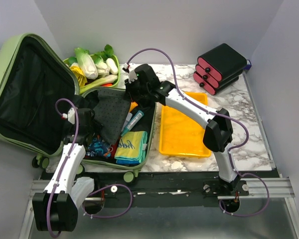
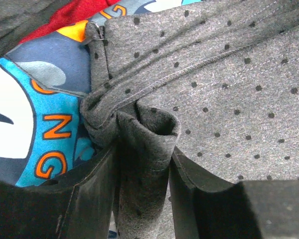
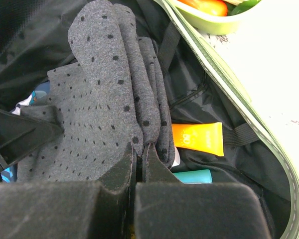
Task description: Open, take out, and arrange the luggage
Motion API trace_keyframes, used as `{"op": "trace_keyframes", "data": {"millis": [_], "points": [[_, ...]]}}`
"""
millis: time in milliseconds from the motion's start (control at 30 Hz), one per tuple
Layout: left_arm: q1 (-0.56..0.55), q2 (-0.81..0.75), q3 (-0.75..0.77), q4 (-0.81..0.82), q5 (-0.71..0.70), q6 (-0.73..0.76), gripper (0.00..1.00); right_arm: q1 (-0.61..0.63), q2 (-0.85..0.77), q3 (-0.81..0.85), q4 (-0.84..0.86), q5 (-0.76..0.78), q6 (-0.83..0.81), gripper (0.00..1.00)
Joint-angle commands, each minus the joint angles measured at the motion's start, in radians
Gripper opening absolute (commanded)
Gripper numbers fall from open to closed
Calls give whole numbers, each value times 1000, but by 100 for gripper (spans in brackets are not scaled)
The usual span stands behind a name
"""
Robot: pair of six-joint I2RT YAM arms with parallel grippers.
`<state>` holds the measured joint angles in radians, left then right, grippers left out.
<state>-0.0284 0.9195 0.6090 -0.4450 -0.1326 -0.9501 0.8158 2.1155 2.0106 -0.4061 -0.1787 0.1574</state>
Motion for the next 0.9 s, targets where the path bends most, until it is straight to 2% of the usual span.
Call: {"op": "trace_keyframes", "data": {"millis": [0,100,200,367,533,700,867], "points": [[-1,-4,20,-132,-58,13,54,-14,0,-4,6,8,2,1],[-1,-1,20,-112,-55,20,59,-15,3,-6,7,-10,8,1],[-1,42,21,-65,-33,25,60,-15,3,-7,7,-13,10,1],[-1,114,46,11,19,20,54,-15,-3,-12,9,-1,5,1],[-1,150,104,40,-16,31,50,-21,-26,-39,10,21,-7,1],[-1,197,195,26,-41,59,50,-23,-45,-113,27,-33,-5,1],[-1,255,216,65,-18,60,53,-23,-38,-121,36,-36,-7,1]]}}
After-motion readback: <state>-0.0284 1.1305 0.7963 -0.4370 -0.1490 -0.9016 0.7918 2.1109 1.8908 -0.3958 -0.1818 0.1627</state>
